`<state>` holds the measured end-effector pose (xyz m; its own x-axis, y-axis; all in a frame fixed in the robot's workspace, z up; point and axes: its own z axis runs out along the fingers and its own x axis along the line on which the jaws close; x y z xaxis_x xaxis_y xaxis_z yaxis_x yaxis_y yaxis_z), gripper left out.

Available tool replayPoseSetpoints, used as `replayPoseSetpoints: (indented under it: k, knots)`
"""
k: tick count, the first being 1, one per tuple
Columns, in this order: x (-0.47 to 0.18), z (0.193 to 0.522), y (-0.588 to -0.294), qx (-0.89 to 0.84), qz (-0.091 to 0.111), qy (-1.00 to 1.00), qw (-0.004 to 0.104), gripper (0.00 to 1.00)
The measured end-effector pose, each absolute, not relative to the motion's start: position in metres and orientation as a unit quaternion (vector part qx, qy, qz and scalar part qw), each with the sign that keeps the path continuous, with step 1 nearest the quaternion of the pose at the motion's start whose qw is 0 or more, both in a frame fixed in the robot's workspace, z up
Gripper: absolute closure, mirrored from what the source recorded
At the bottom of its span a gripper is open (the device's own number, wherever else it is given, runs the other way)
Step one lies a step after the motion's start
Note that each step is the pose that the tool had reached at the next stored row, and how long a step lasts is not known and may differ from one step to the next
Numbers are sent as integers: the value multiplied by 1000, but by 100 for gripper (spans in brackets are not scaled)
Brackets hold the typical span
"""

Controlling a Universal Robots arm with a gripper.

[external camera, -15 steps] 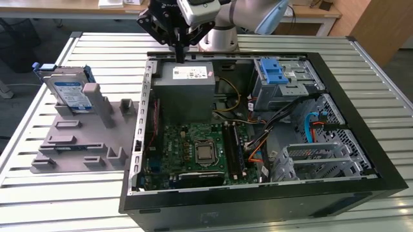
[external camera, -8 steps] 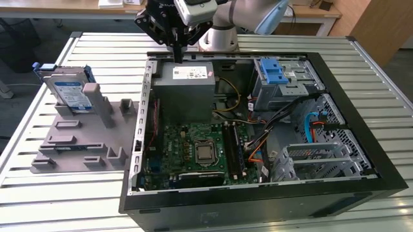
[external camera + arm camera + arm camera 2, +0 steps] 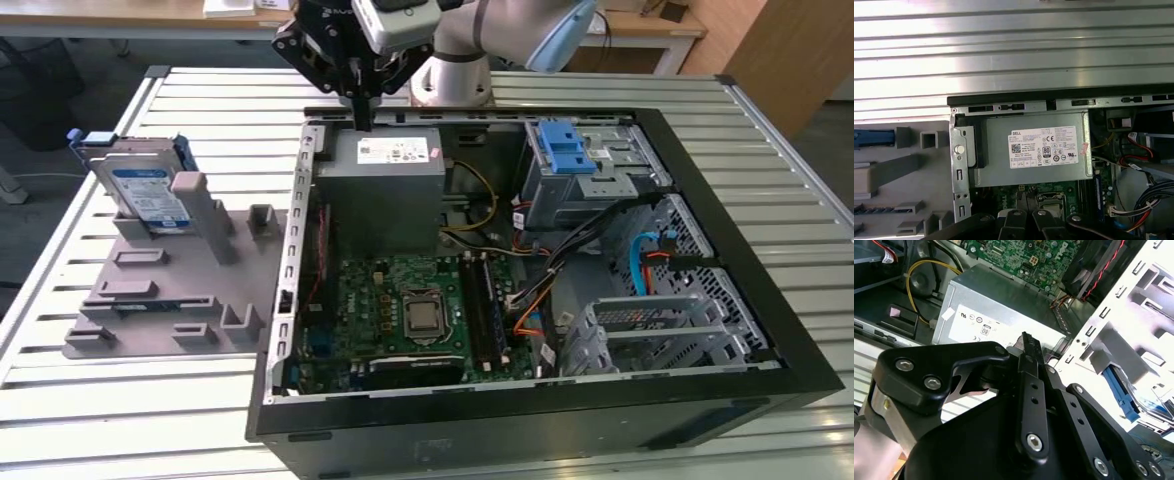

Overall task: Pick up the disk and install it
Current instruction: 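Reach for the disk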

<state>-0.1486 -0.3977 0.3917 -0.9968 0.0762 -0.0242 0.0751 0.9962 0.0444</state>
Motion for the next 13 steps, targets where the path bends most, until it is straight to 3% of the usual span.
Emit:
replayPoseSetpoints:
  k: [13]
  knots:
    - [-156,392,-394,38,22,999,13,89]
